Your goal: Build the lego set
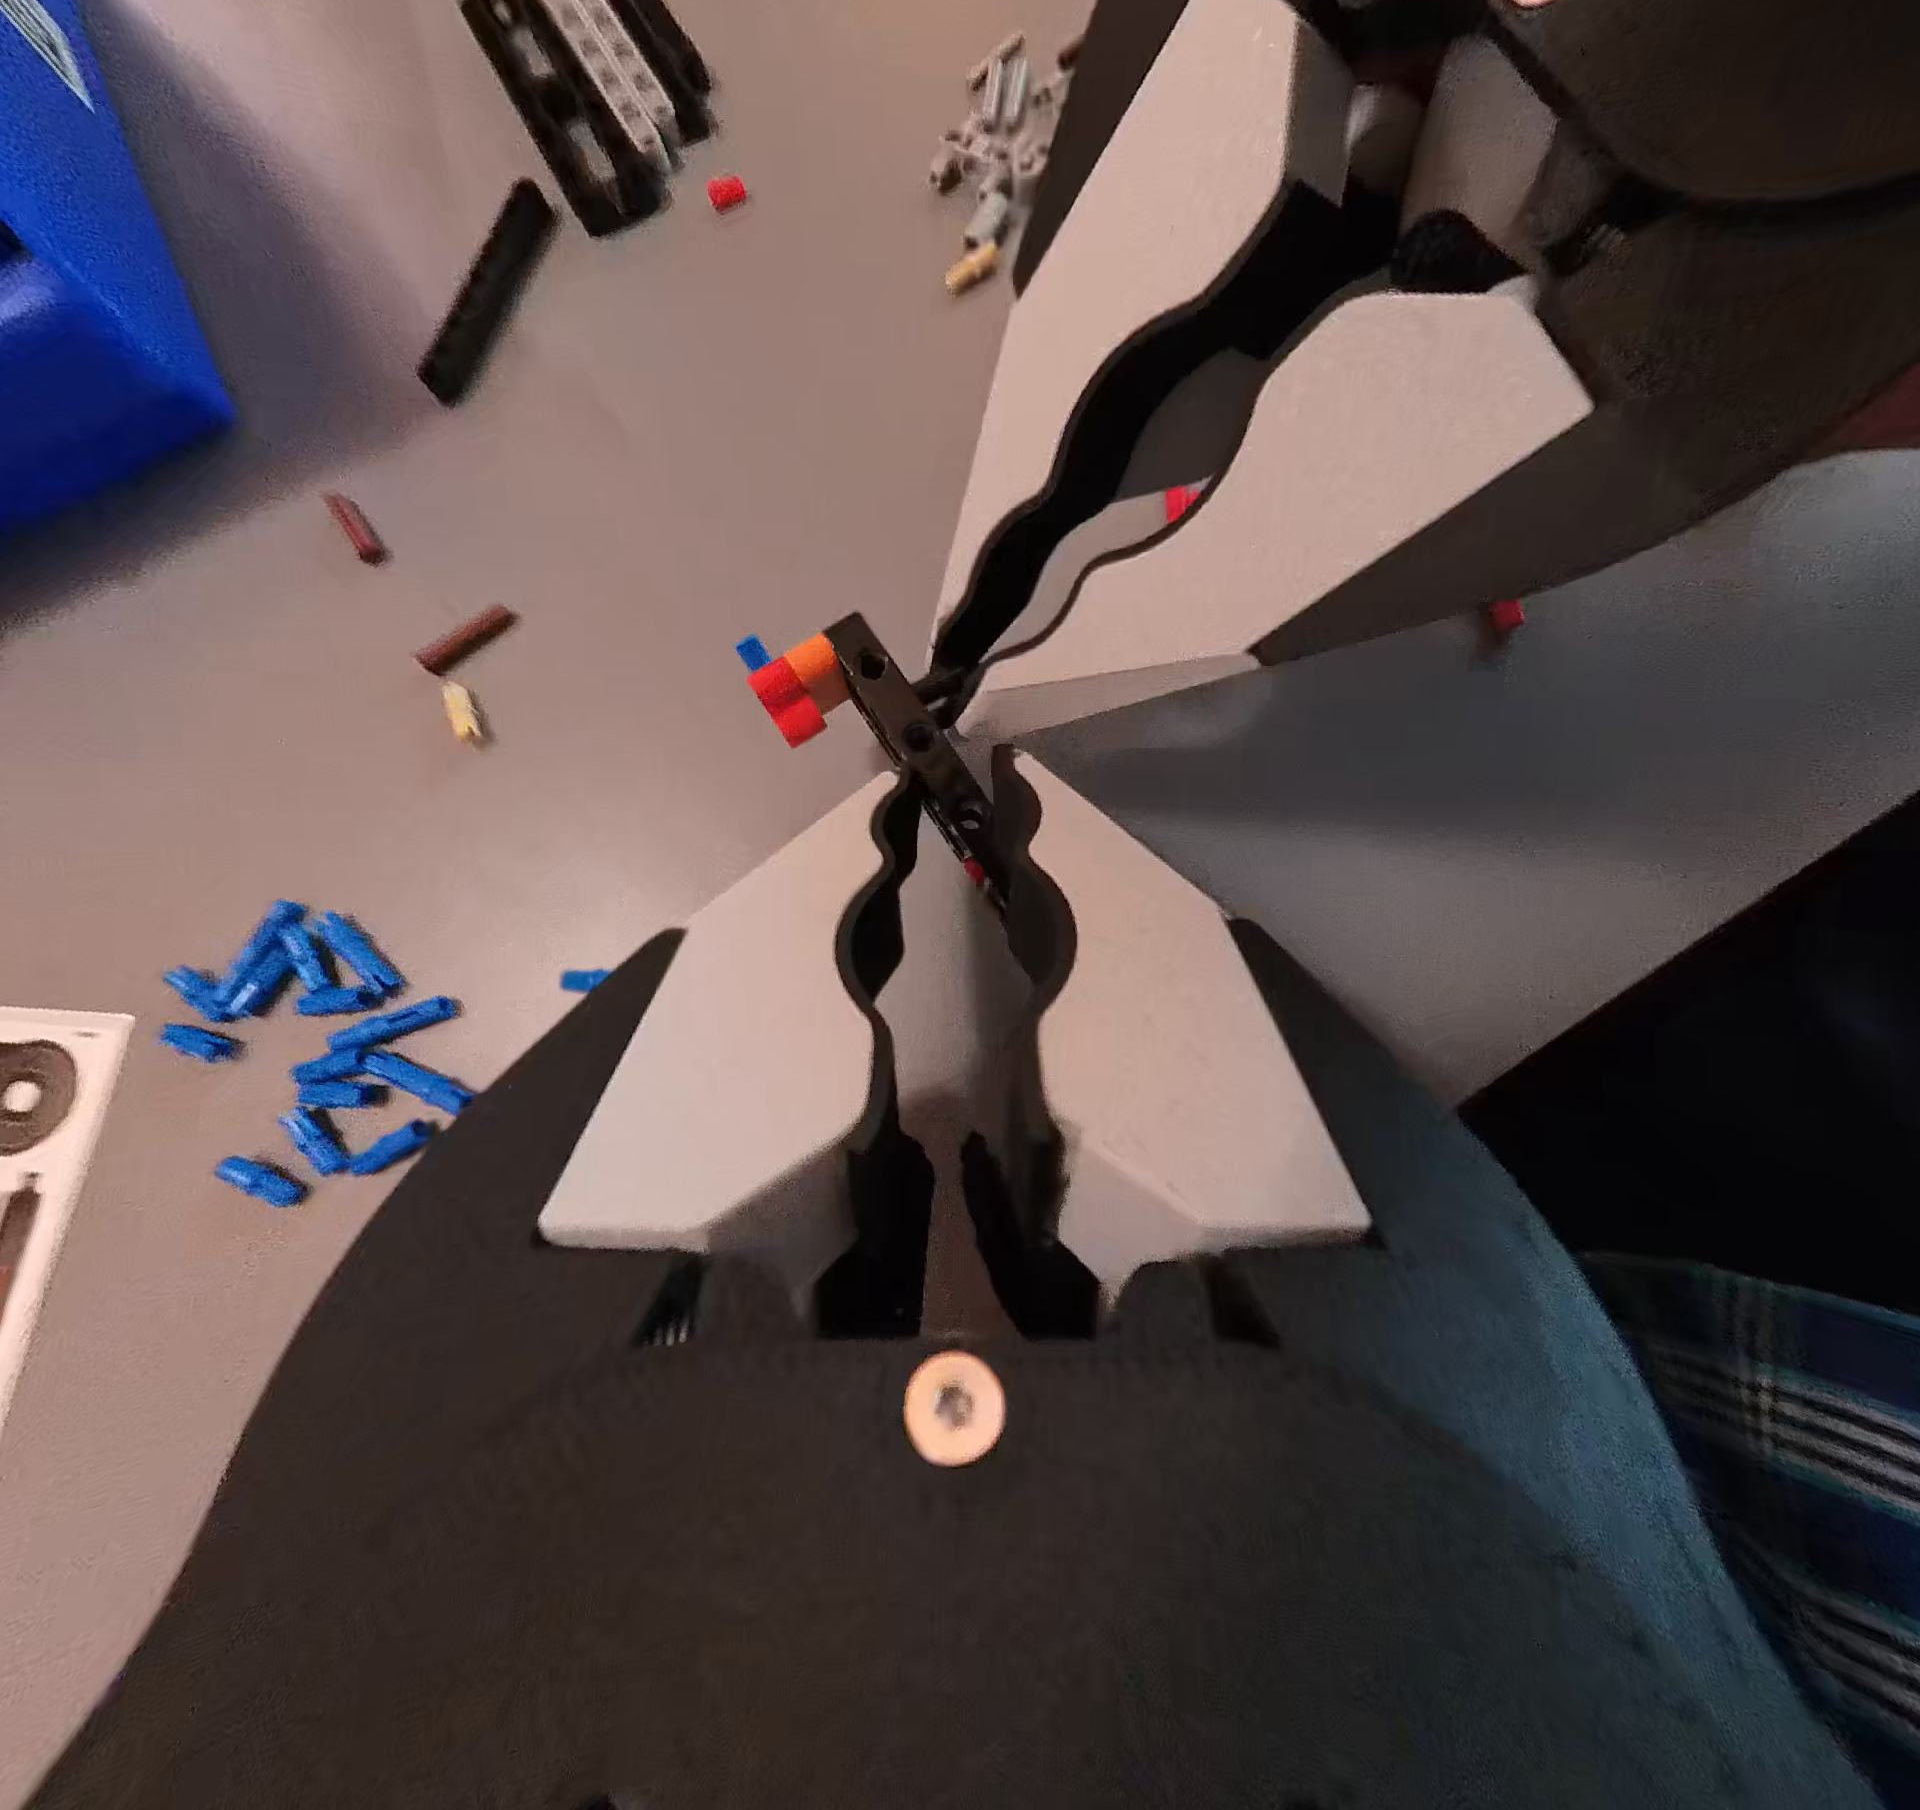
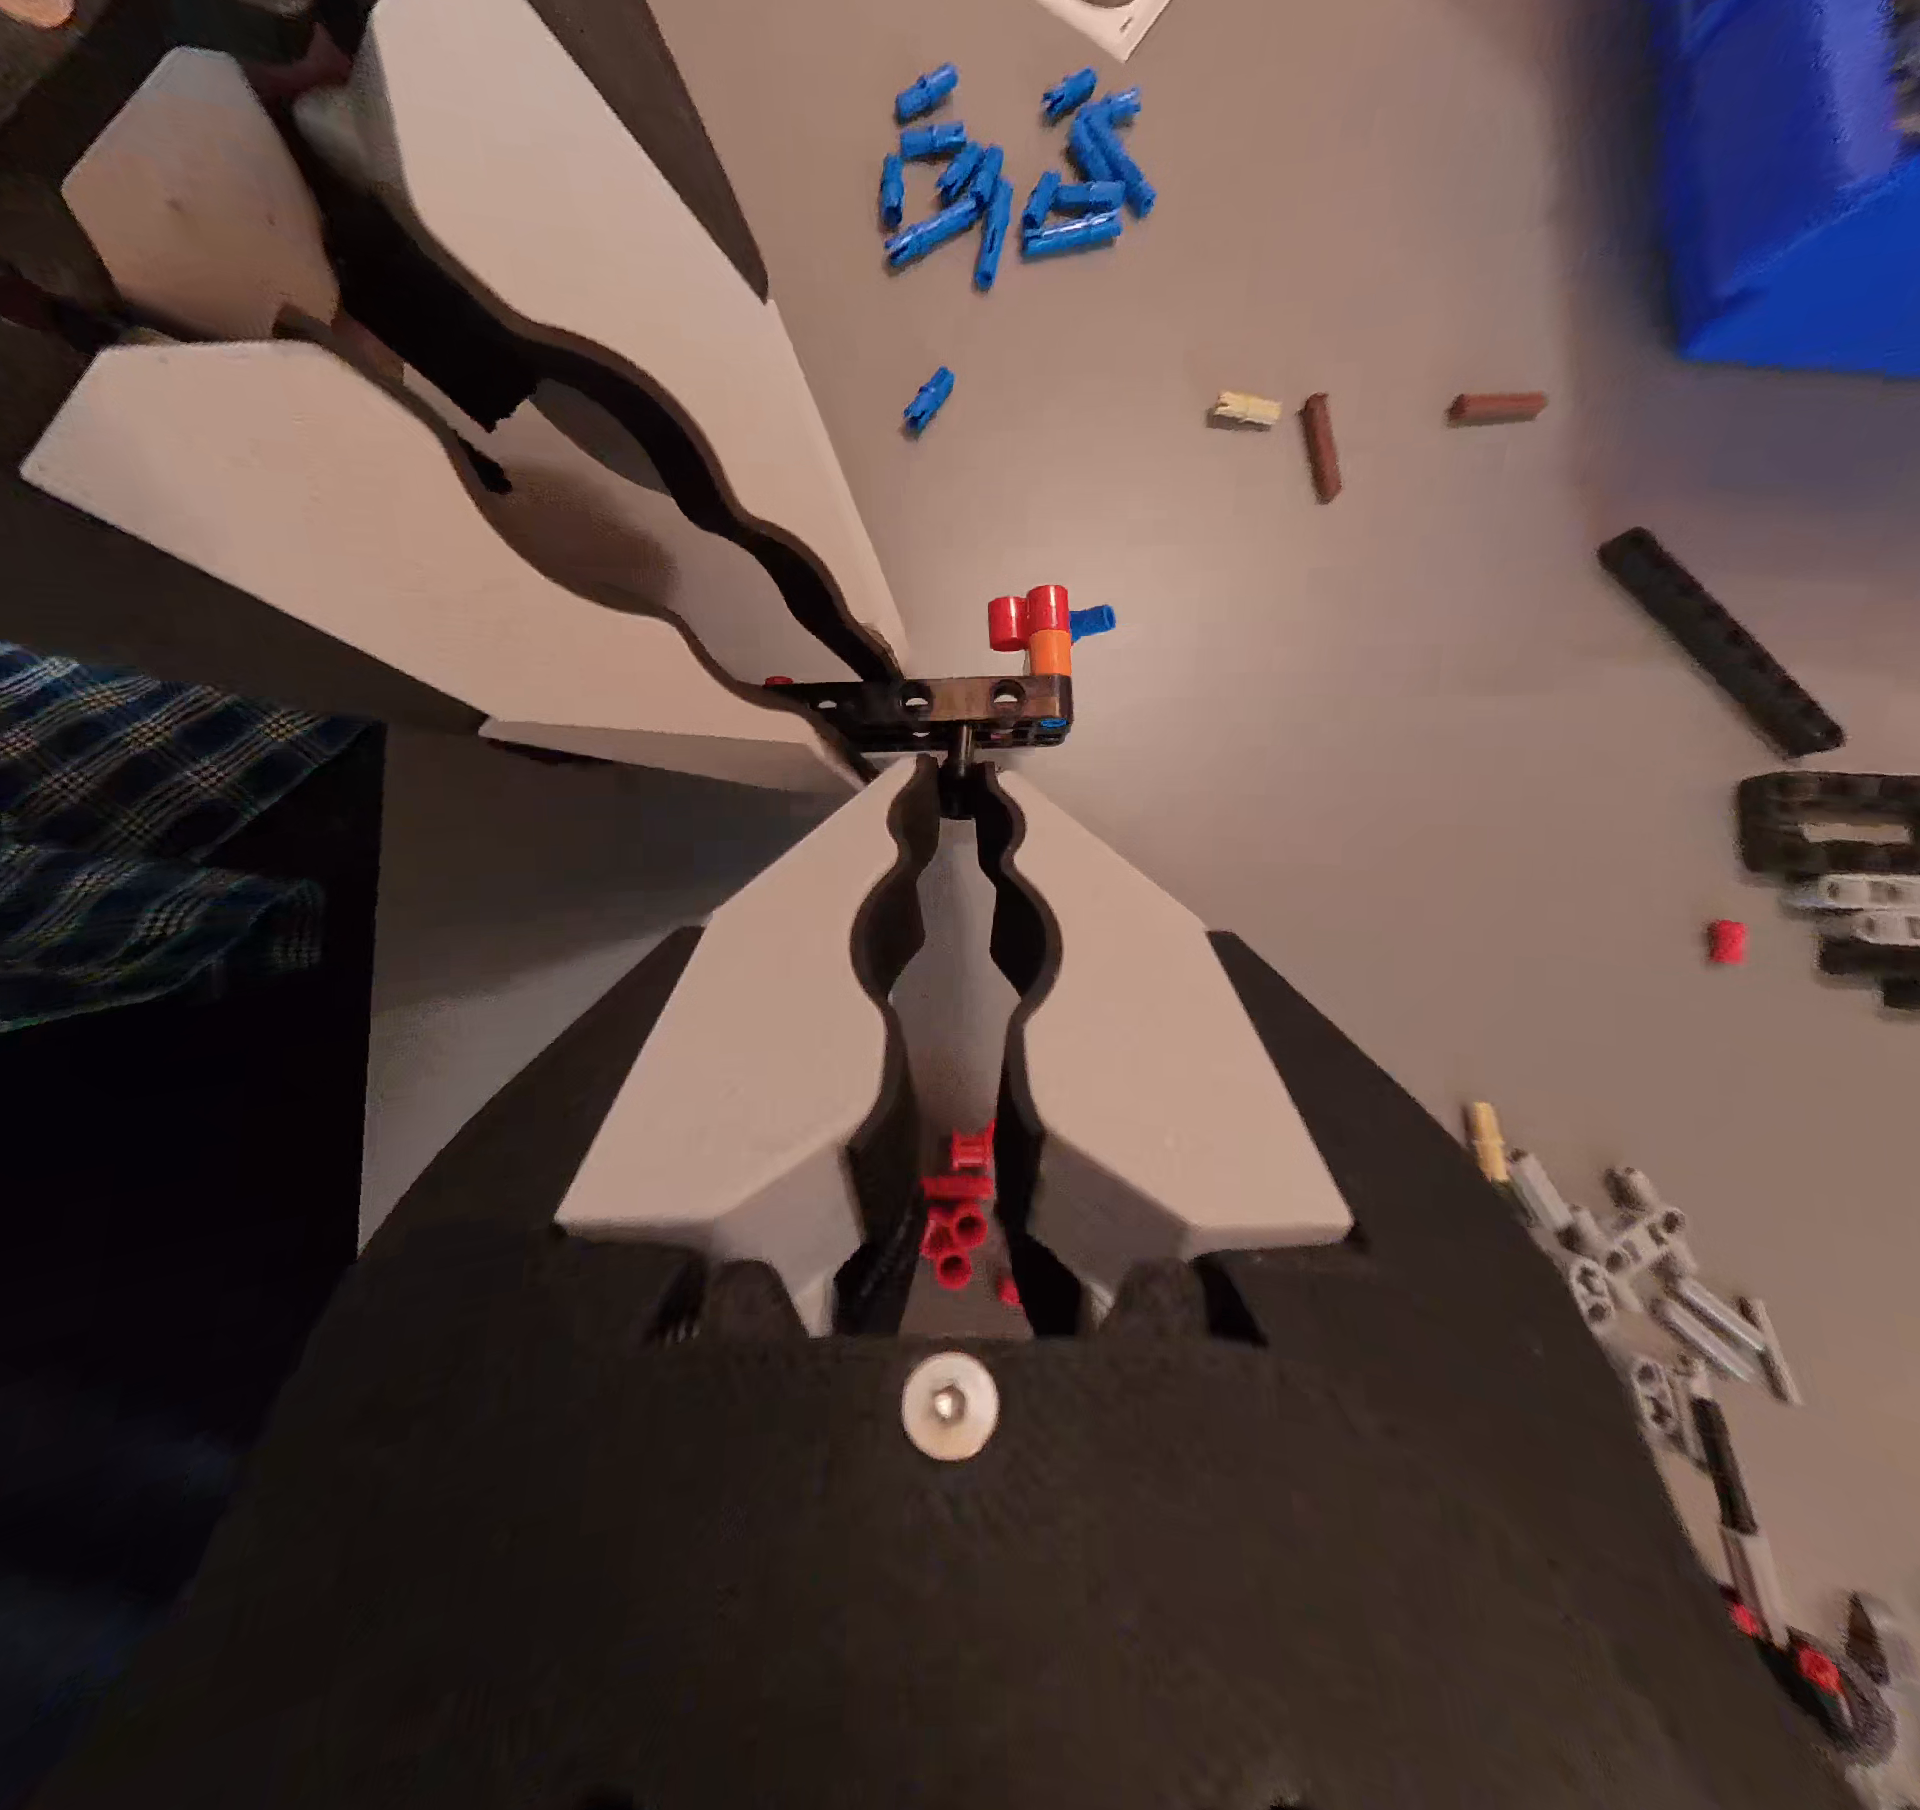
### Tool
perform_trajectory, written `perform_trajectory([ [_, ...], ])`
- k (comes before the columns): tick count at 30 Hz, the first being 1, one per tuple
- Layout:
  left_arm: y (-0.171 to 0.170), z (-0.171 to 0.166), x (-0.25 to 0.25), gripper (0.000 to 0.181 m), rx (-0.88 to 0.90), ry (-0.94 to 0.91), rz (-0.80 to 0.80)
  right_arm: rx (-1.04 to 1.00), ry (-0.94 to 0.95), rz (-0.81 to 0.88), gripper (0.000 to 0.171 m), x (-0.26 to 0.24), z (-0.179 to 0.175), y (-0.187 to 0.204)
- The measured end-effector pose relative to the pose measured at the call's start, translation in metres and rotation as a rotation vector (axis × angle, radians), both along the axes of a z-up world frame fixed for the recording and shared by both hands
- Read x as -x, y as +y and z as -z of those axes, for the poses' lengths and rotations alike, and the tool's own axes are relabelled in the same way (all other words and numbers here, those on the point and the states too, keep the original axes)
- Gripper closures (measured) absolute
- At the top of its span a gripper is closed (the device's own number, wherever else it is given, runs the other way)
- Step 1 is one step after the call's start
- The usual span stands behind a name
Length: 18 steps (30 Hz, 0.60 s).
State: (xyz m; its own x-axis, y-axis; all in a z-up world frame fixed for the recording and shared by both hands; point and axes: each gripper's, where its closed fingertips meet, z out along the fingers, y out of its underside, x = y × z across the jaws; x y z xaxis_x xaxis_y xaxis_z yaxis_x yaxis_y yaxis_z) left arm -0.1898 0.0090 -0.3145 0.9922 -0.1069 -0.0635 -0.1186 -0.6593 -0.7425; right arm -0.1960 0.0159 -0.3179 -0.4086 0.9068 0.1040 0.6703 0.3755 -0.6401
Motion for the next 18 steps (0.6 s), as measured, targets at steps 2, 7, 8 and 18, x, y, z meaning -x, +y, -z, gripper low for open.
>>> perform_trajectory([
  [2,-0.004,0.007,0.001,0.169,0.025,-0.039,0.013,0.011,-0.033,-0.016,0.167,0.0,0.007,-0.004],
  [7,-0.009,0.014,0.0,0.165,0.046,-0.174,0.044,0.025,-0.079,-0.034,0.167,0.003,0.016,-0.007],
  [8,-0.009,0.014,0.0,0.163,0.044,-0.197,0.054,0.024,-0.083,-0.037,0.167,0.004,0.016,-0.007],
  [18,-0.009,0.013,-0.002,0.155,0.064,-0.367,0.127,0.011,-0.088,-0.071,0.167,0.008,0.015,-0.005],
])
